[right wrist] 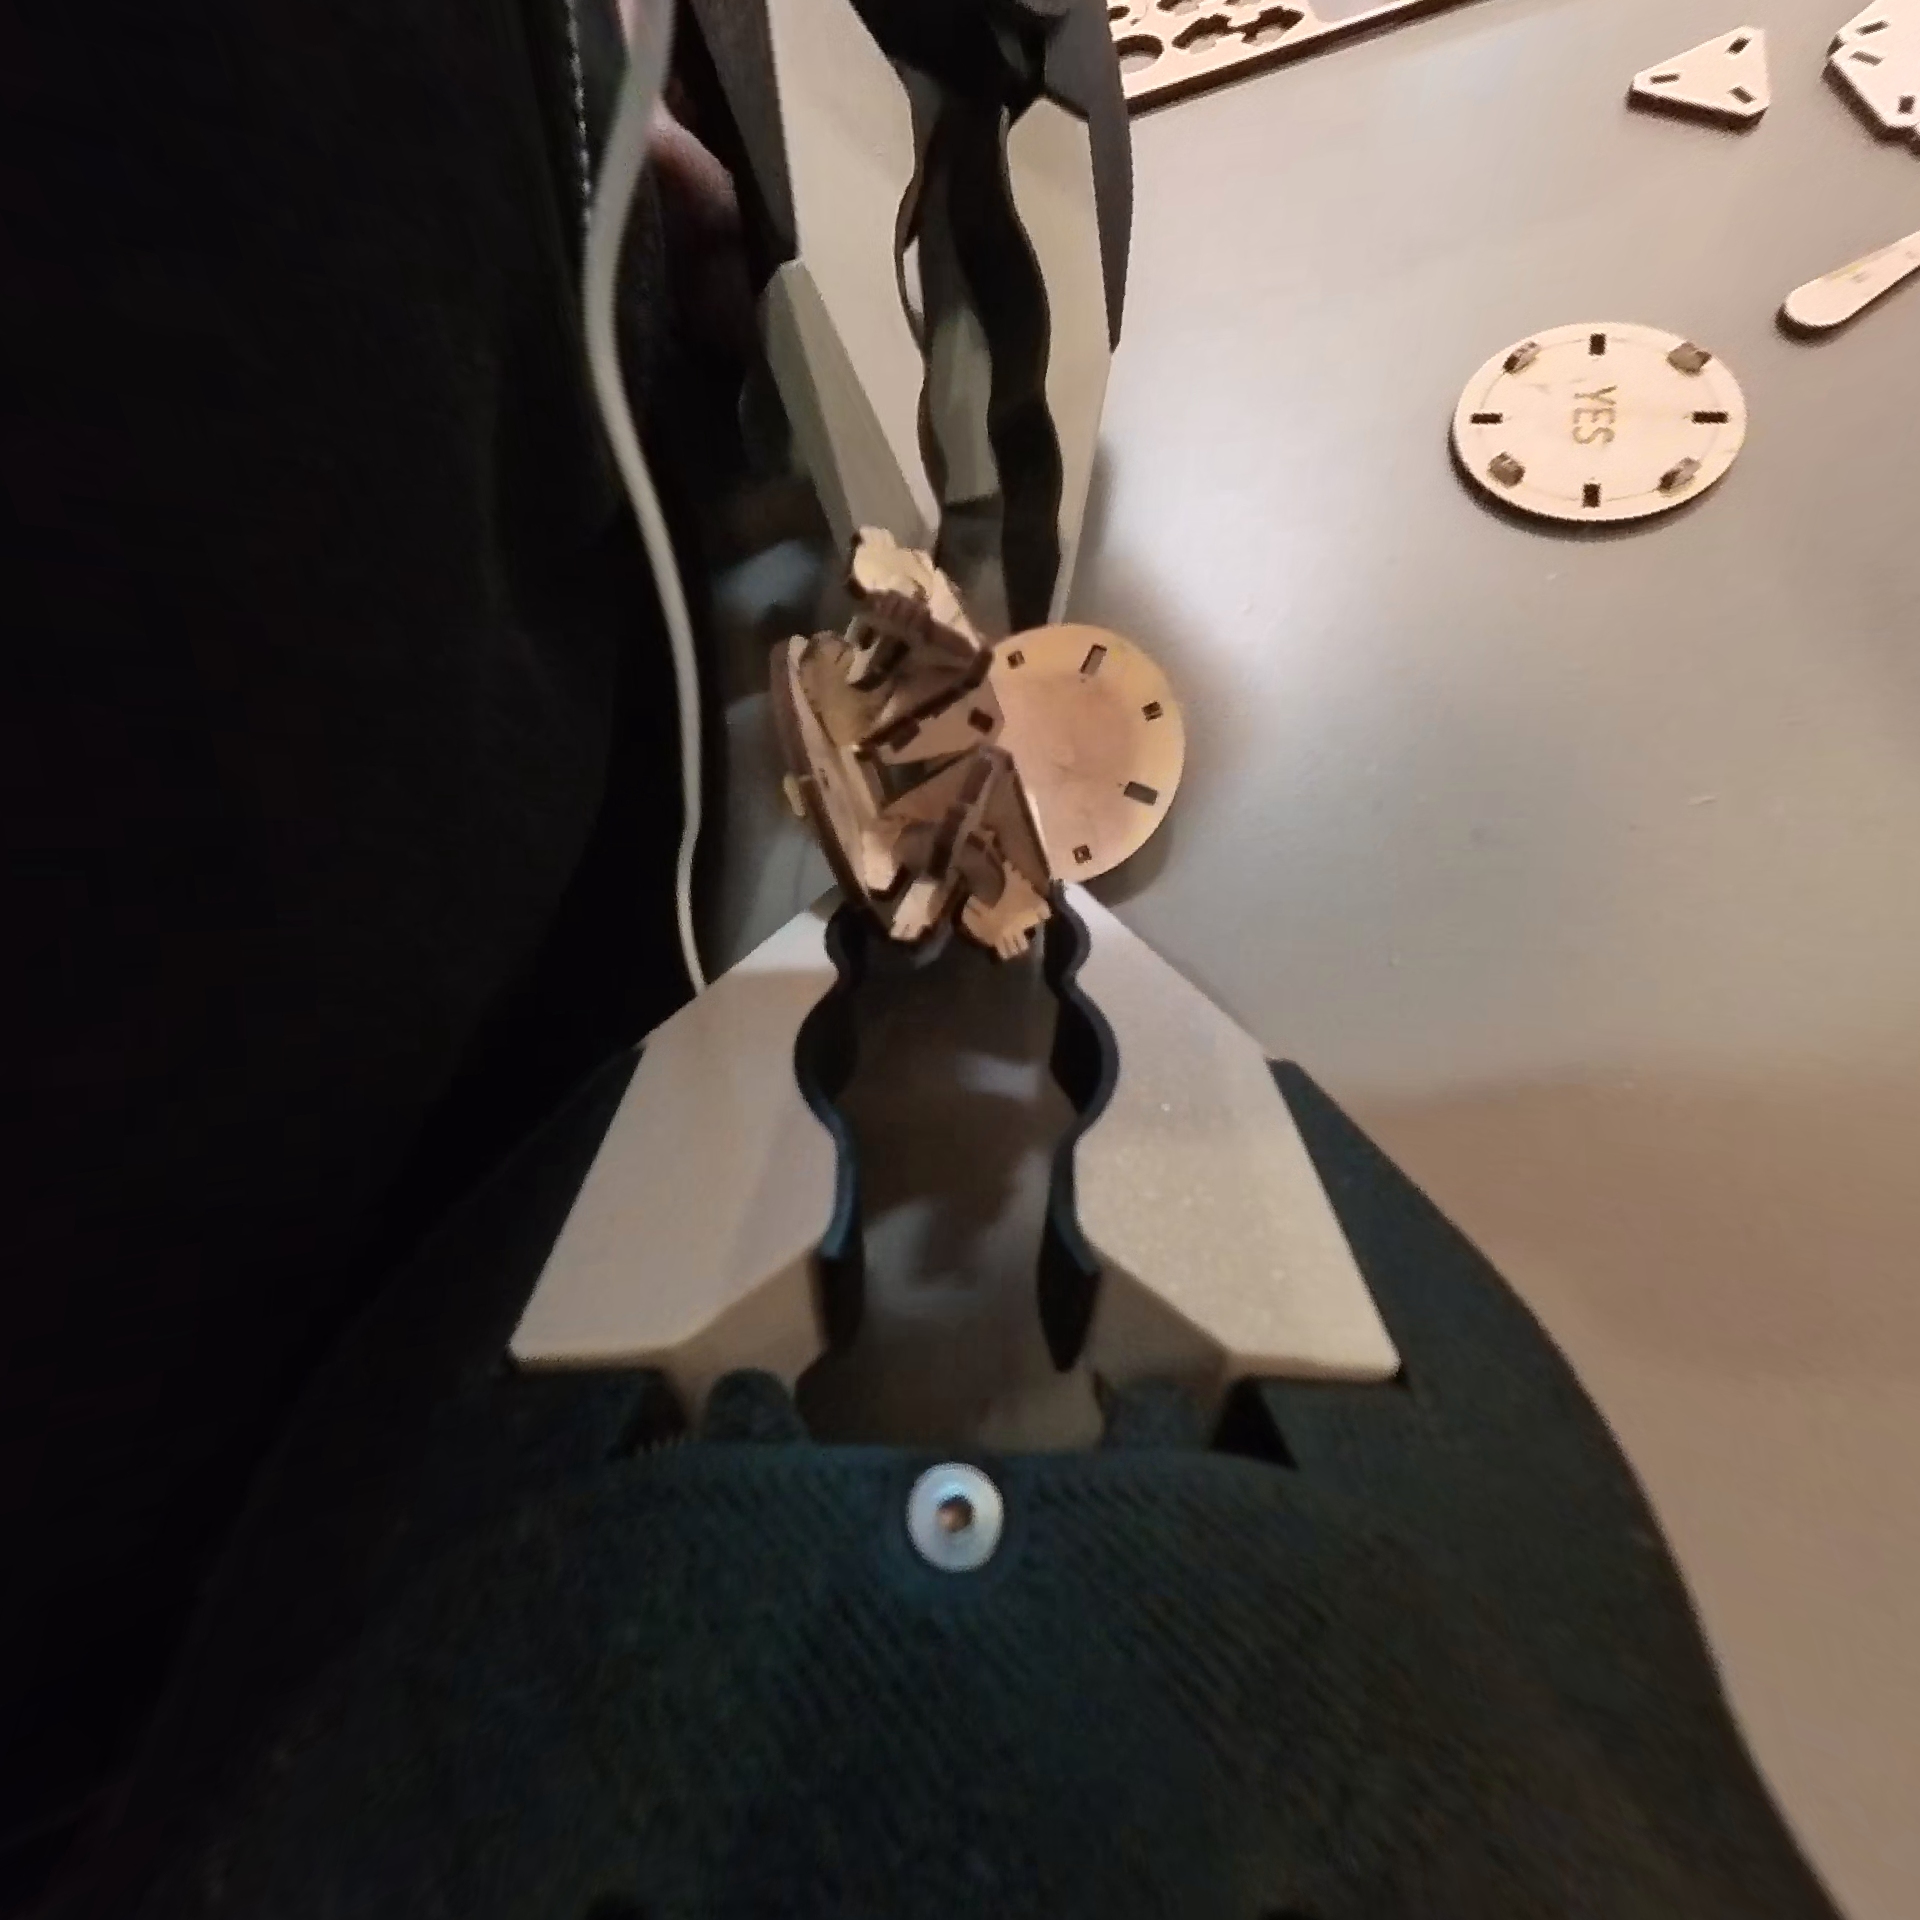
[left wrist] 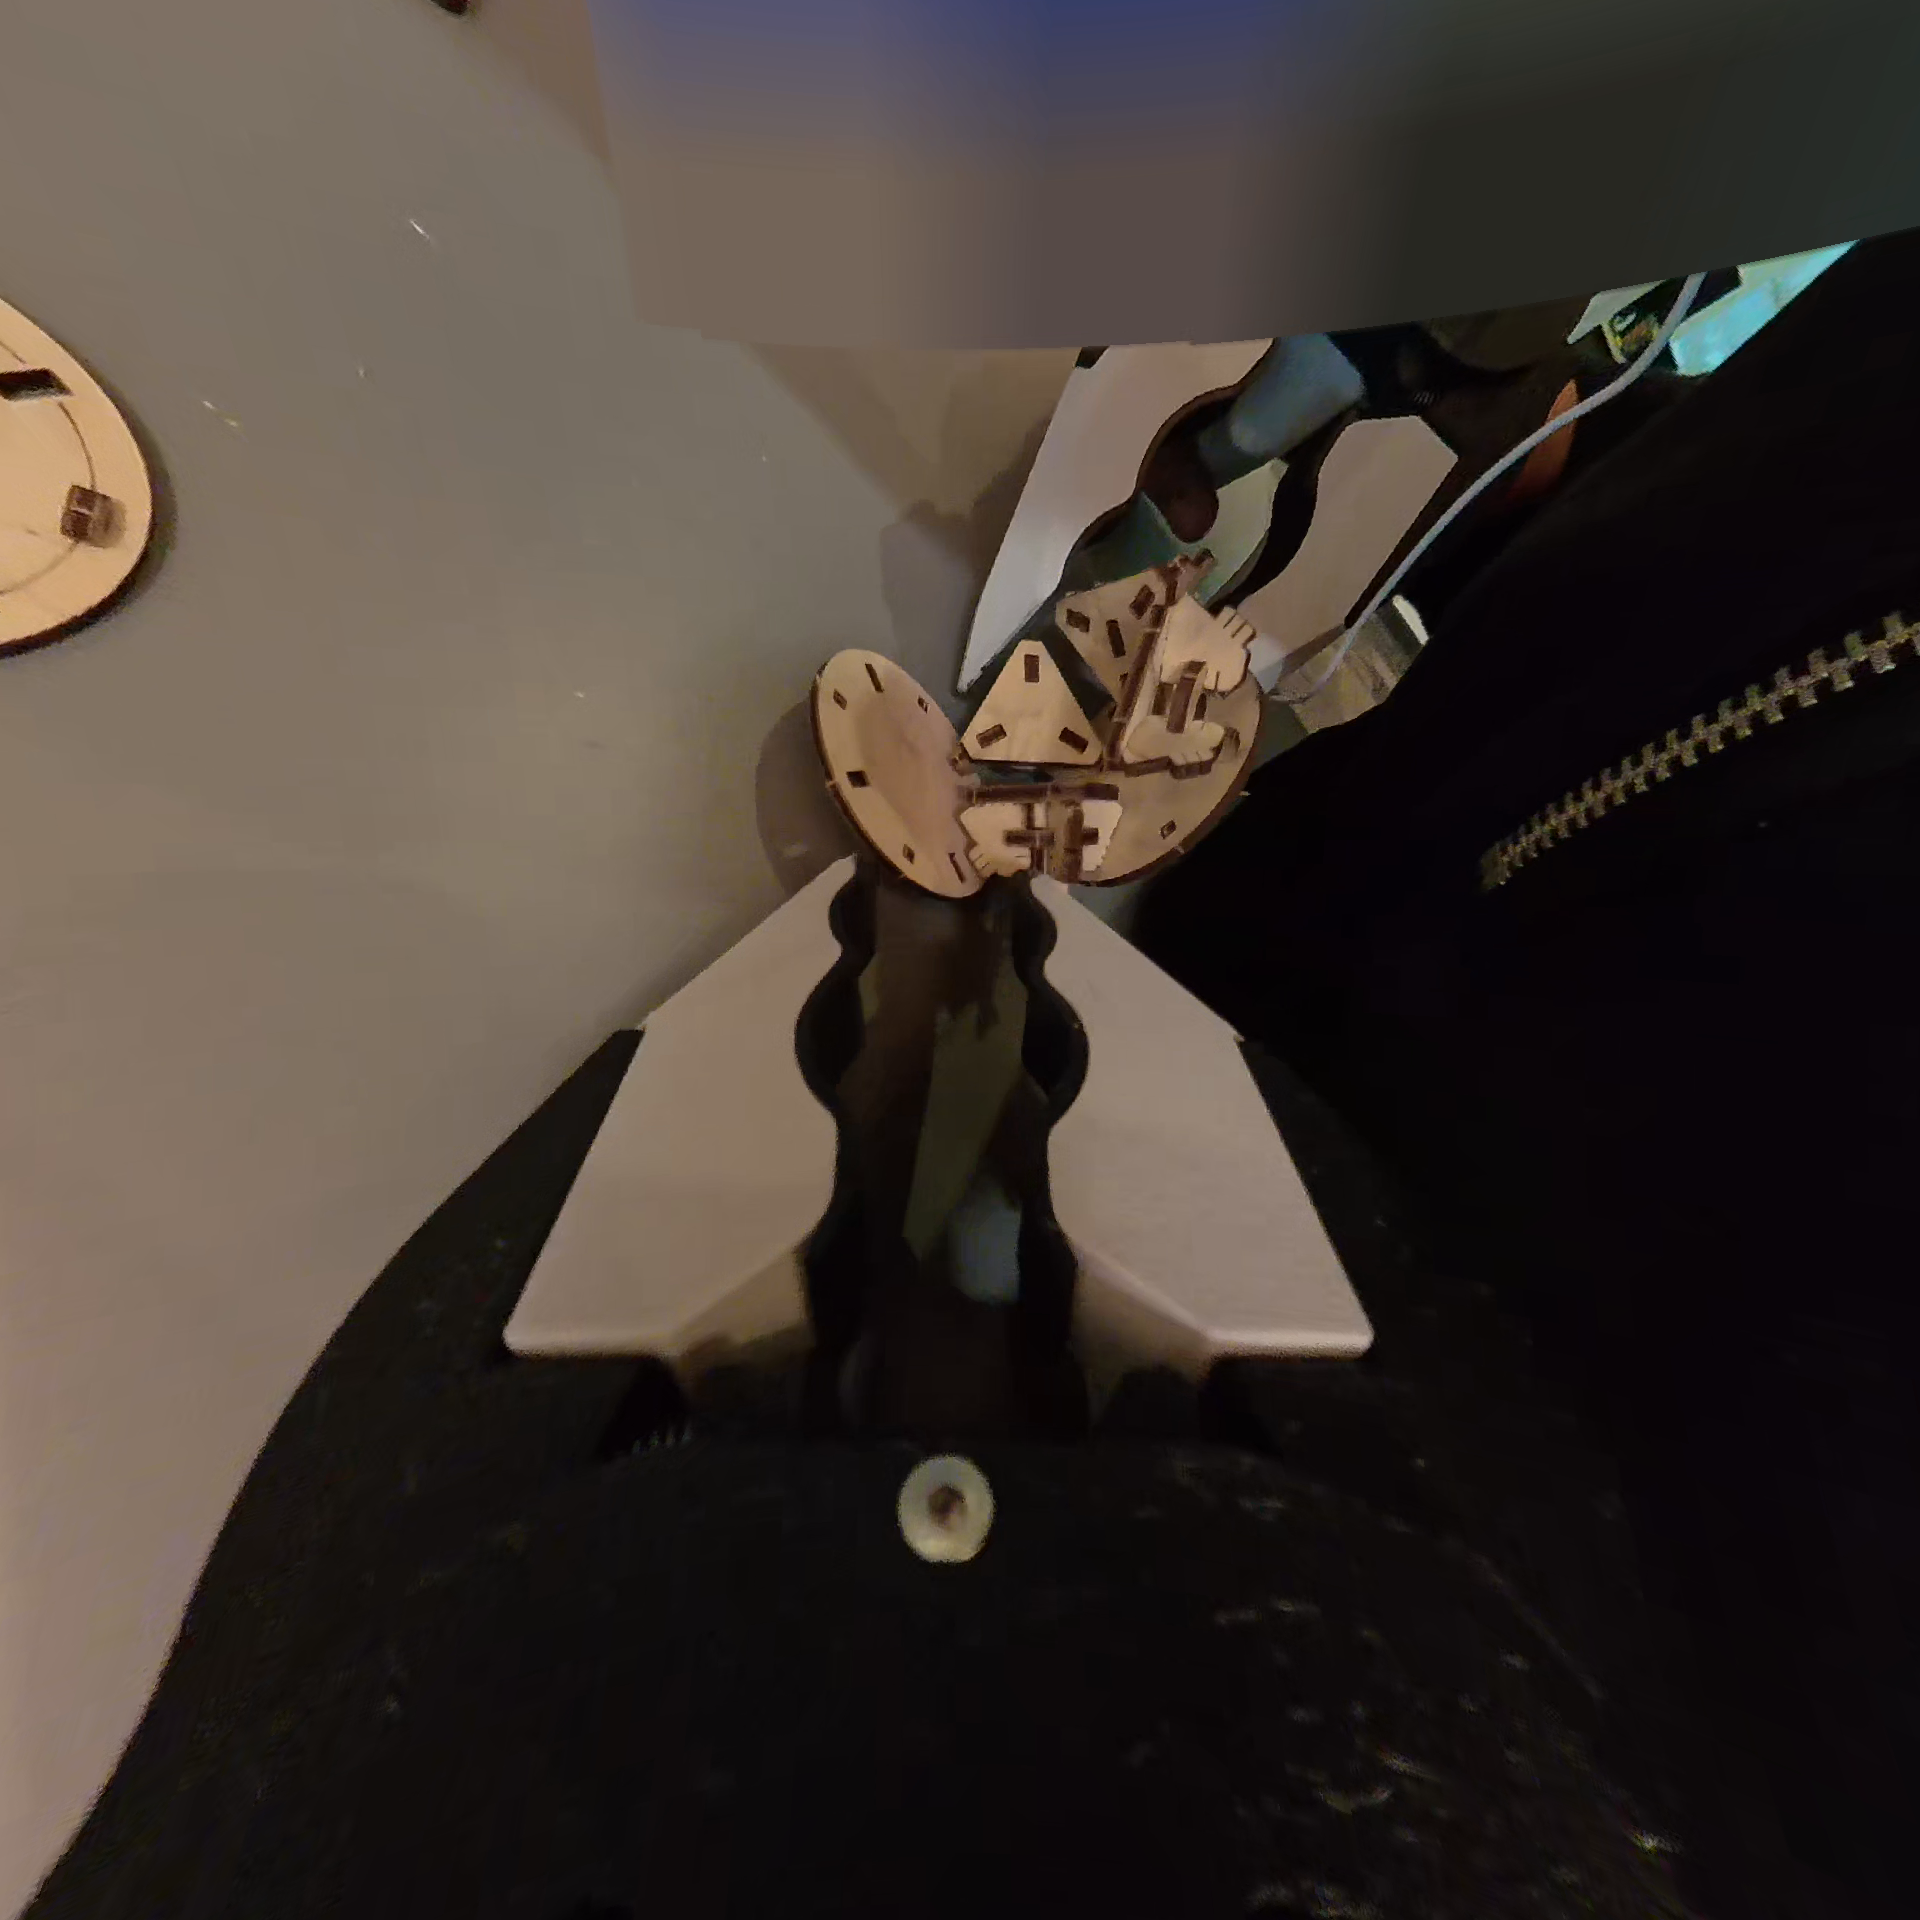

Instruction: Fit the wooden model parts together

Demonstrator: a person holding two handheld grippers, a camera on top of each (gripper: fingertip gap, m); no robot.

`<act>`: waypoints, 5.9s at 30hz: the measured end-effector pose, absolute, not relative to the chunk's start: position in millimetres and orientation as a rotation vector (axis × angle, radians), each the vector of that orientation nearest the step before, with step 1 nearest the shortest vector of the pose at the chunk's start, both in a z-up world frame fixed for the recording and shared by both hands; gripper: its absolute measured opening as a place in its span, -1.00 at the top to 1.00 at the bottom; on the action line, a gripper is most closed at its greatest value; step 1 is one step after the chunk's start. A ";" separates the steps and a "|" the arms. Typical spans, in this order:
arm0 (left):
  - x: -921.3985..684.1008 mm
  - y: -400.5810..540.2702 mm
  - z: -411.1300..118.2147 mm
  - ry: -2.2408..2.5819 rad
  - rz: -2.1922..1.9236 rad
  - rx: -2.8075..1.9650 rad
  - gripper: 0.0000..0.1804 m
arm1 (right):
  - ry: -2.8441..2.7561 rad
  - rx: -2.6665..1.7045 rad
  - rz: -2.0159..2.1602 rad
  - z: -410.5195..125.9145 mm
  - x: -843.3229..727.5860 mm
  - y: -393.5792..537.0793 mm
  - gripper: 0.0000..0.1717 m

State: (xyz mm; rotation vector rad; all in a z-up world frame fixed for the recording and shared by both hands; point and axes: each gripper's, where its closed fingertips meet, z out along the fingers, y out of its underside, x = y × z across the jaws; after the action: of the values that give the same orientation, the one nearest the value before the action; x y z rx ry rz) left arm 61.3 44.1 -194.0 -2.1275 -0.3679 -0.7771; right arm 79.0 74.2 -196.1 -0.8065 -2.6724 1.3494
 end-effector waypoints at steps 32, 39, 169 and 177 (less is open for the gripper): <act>74.9 49.7 -194.5 -0.332 -0.668 -2.147 0.86 | -2.491 -0.684 1.298 -183.7 95.6 75.7 0.40; 61.4 44.5 -185.2 -0.373 -0.557 -2.080 0.90 | -2.441 -0.579 1.285 -183.7 83.4 74.2 0.49; 69.0 41.4 -165.6 -0.570 -0.918 -1.831 0.63 | -2.111 -0.031 0.969 -167.2 80.6 46.5 0.61; 74.1 42.7 -133.3 -0.490 -1.097 -1.588 0.41 | -1.997 0.059 1.093 -133.5 85.6 46.6 0.61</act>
State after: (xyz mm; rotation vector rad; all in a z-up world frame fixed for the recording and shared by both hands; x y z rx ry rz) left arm 74.1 42.7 -133.3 -1.5880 -0.4896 -1.0970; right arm 85.6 46.6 -133.5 0.0589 -1.9965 1.0932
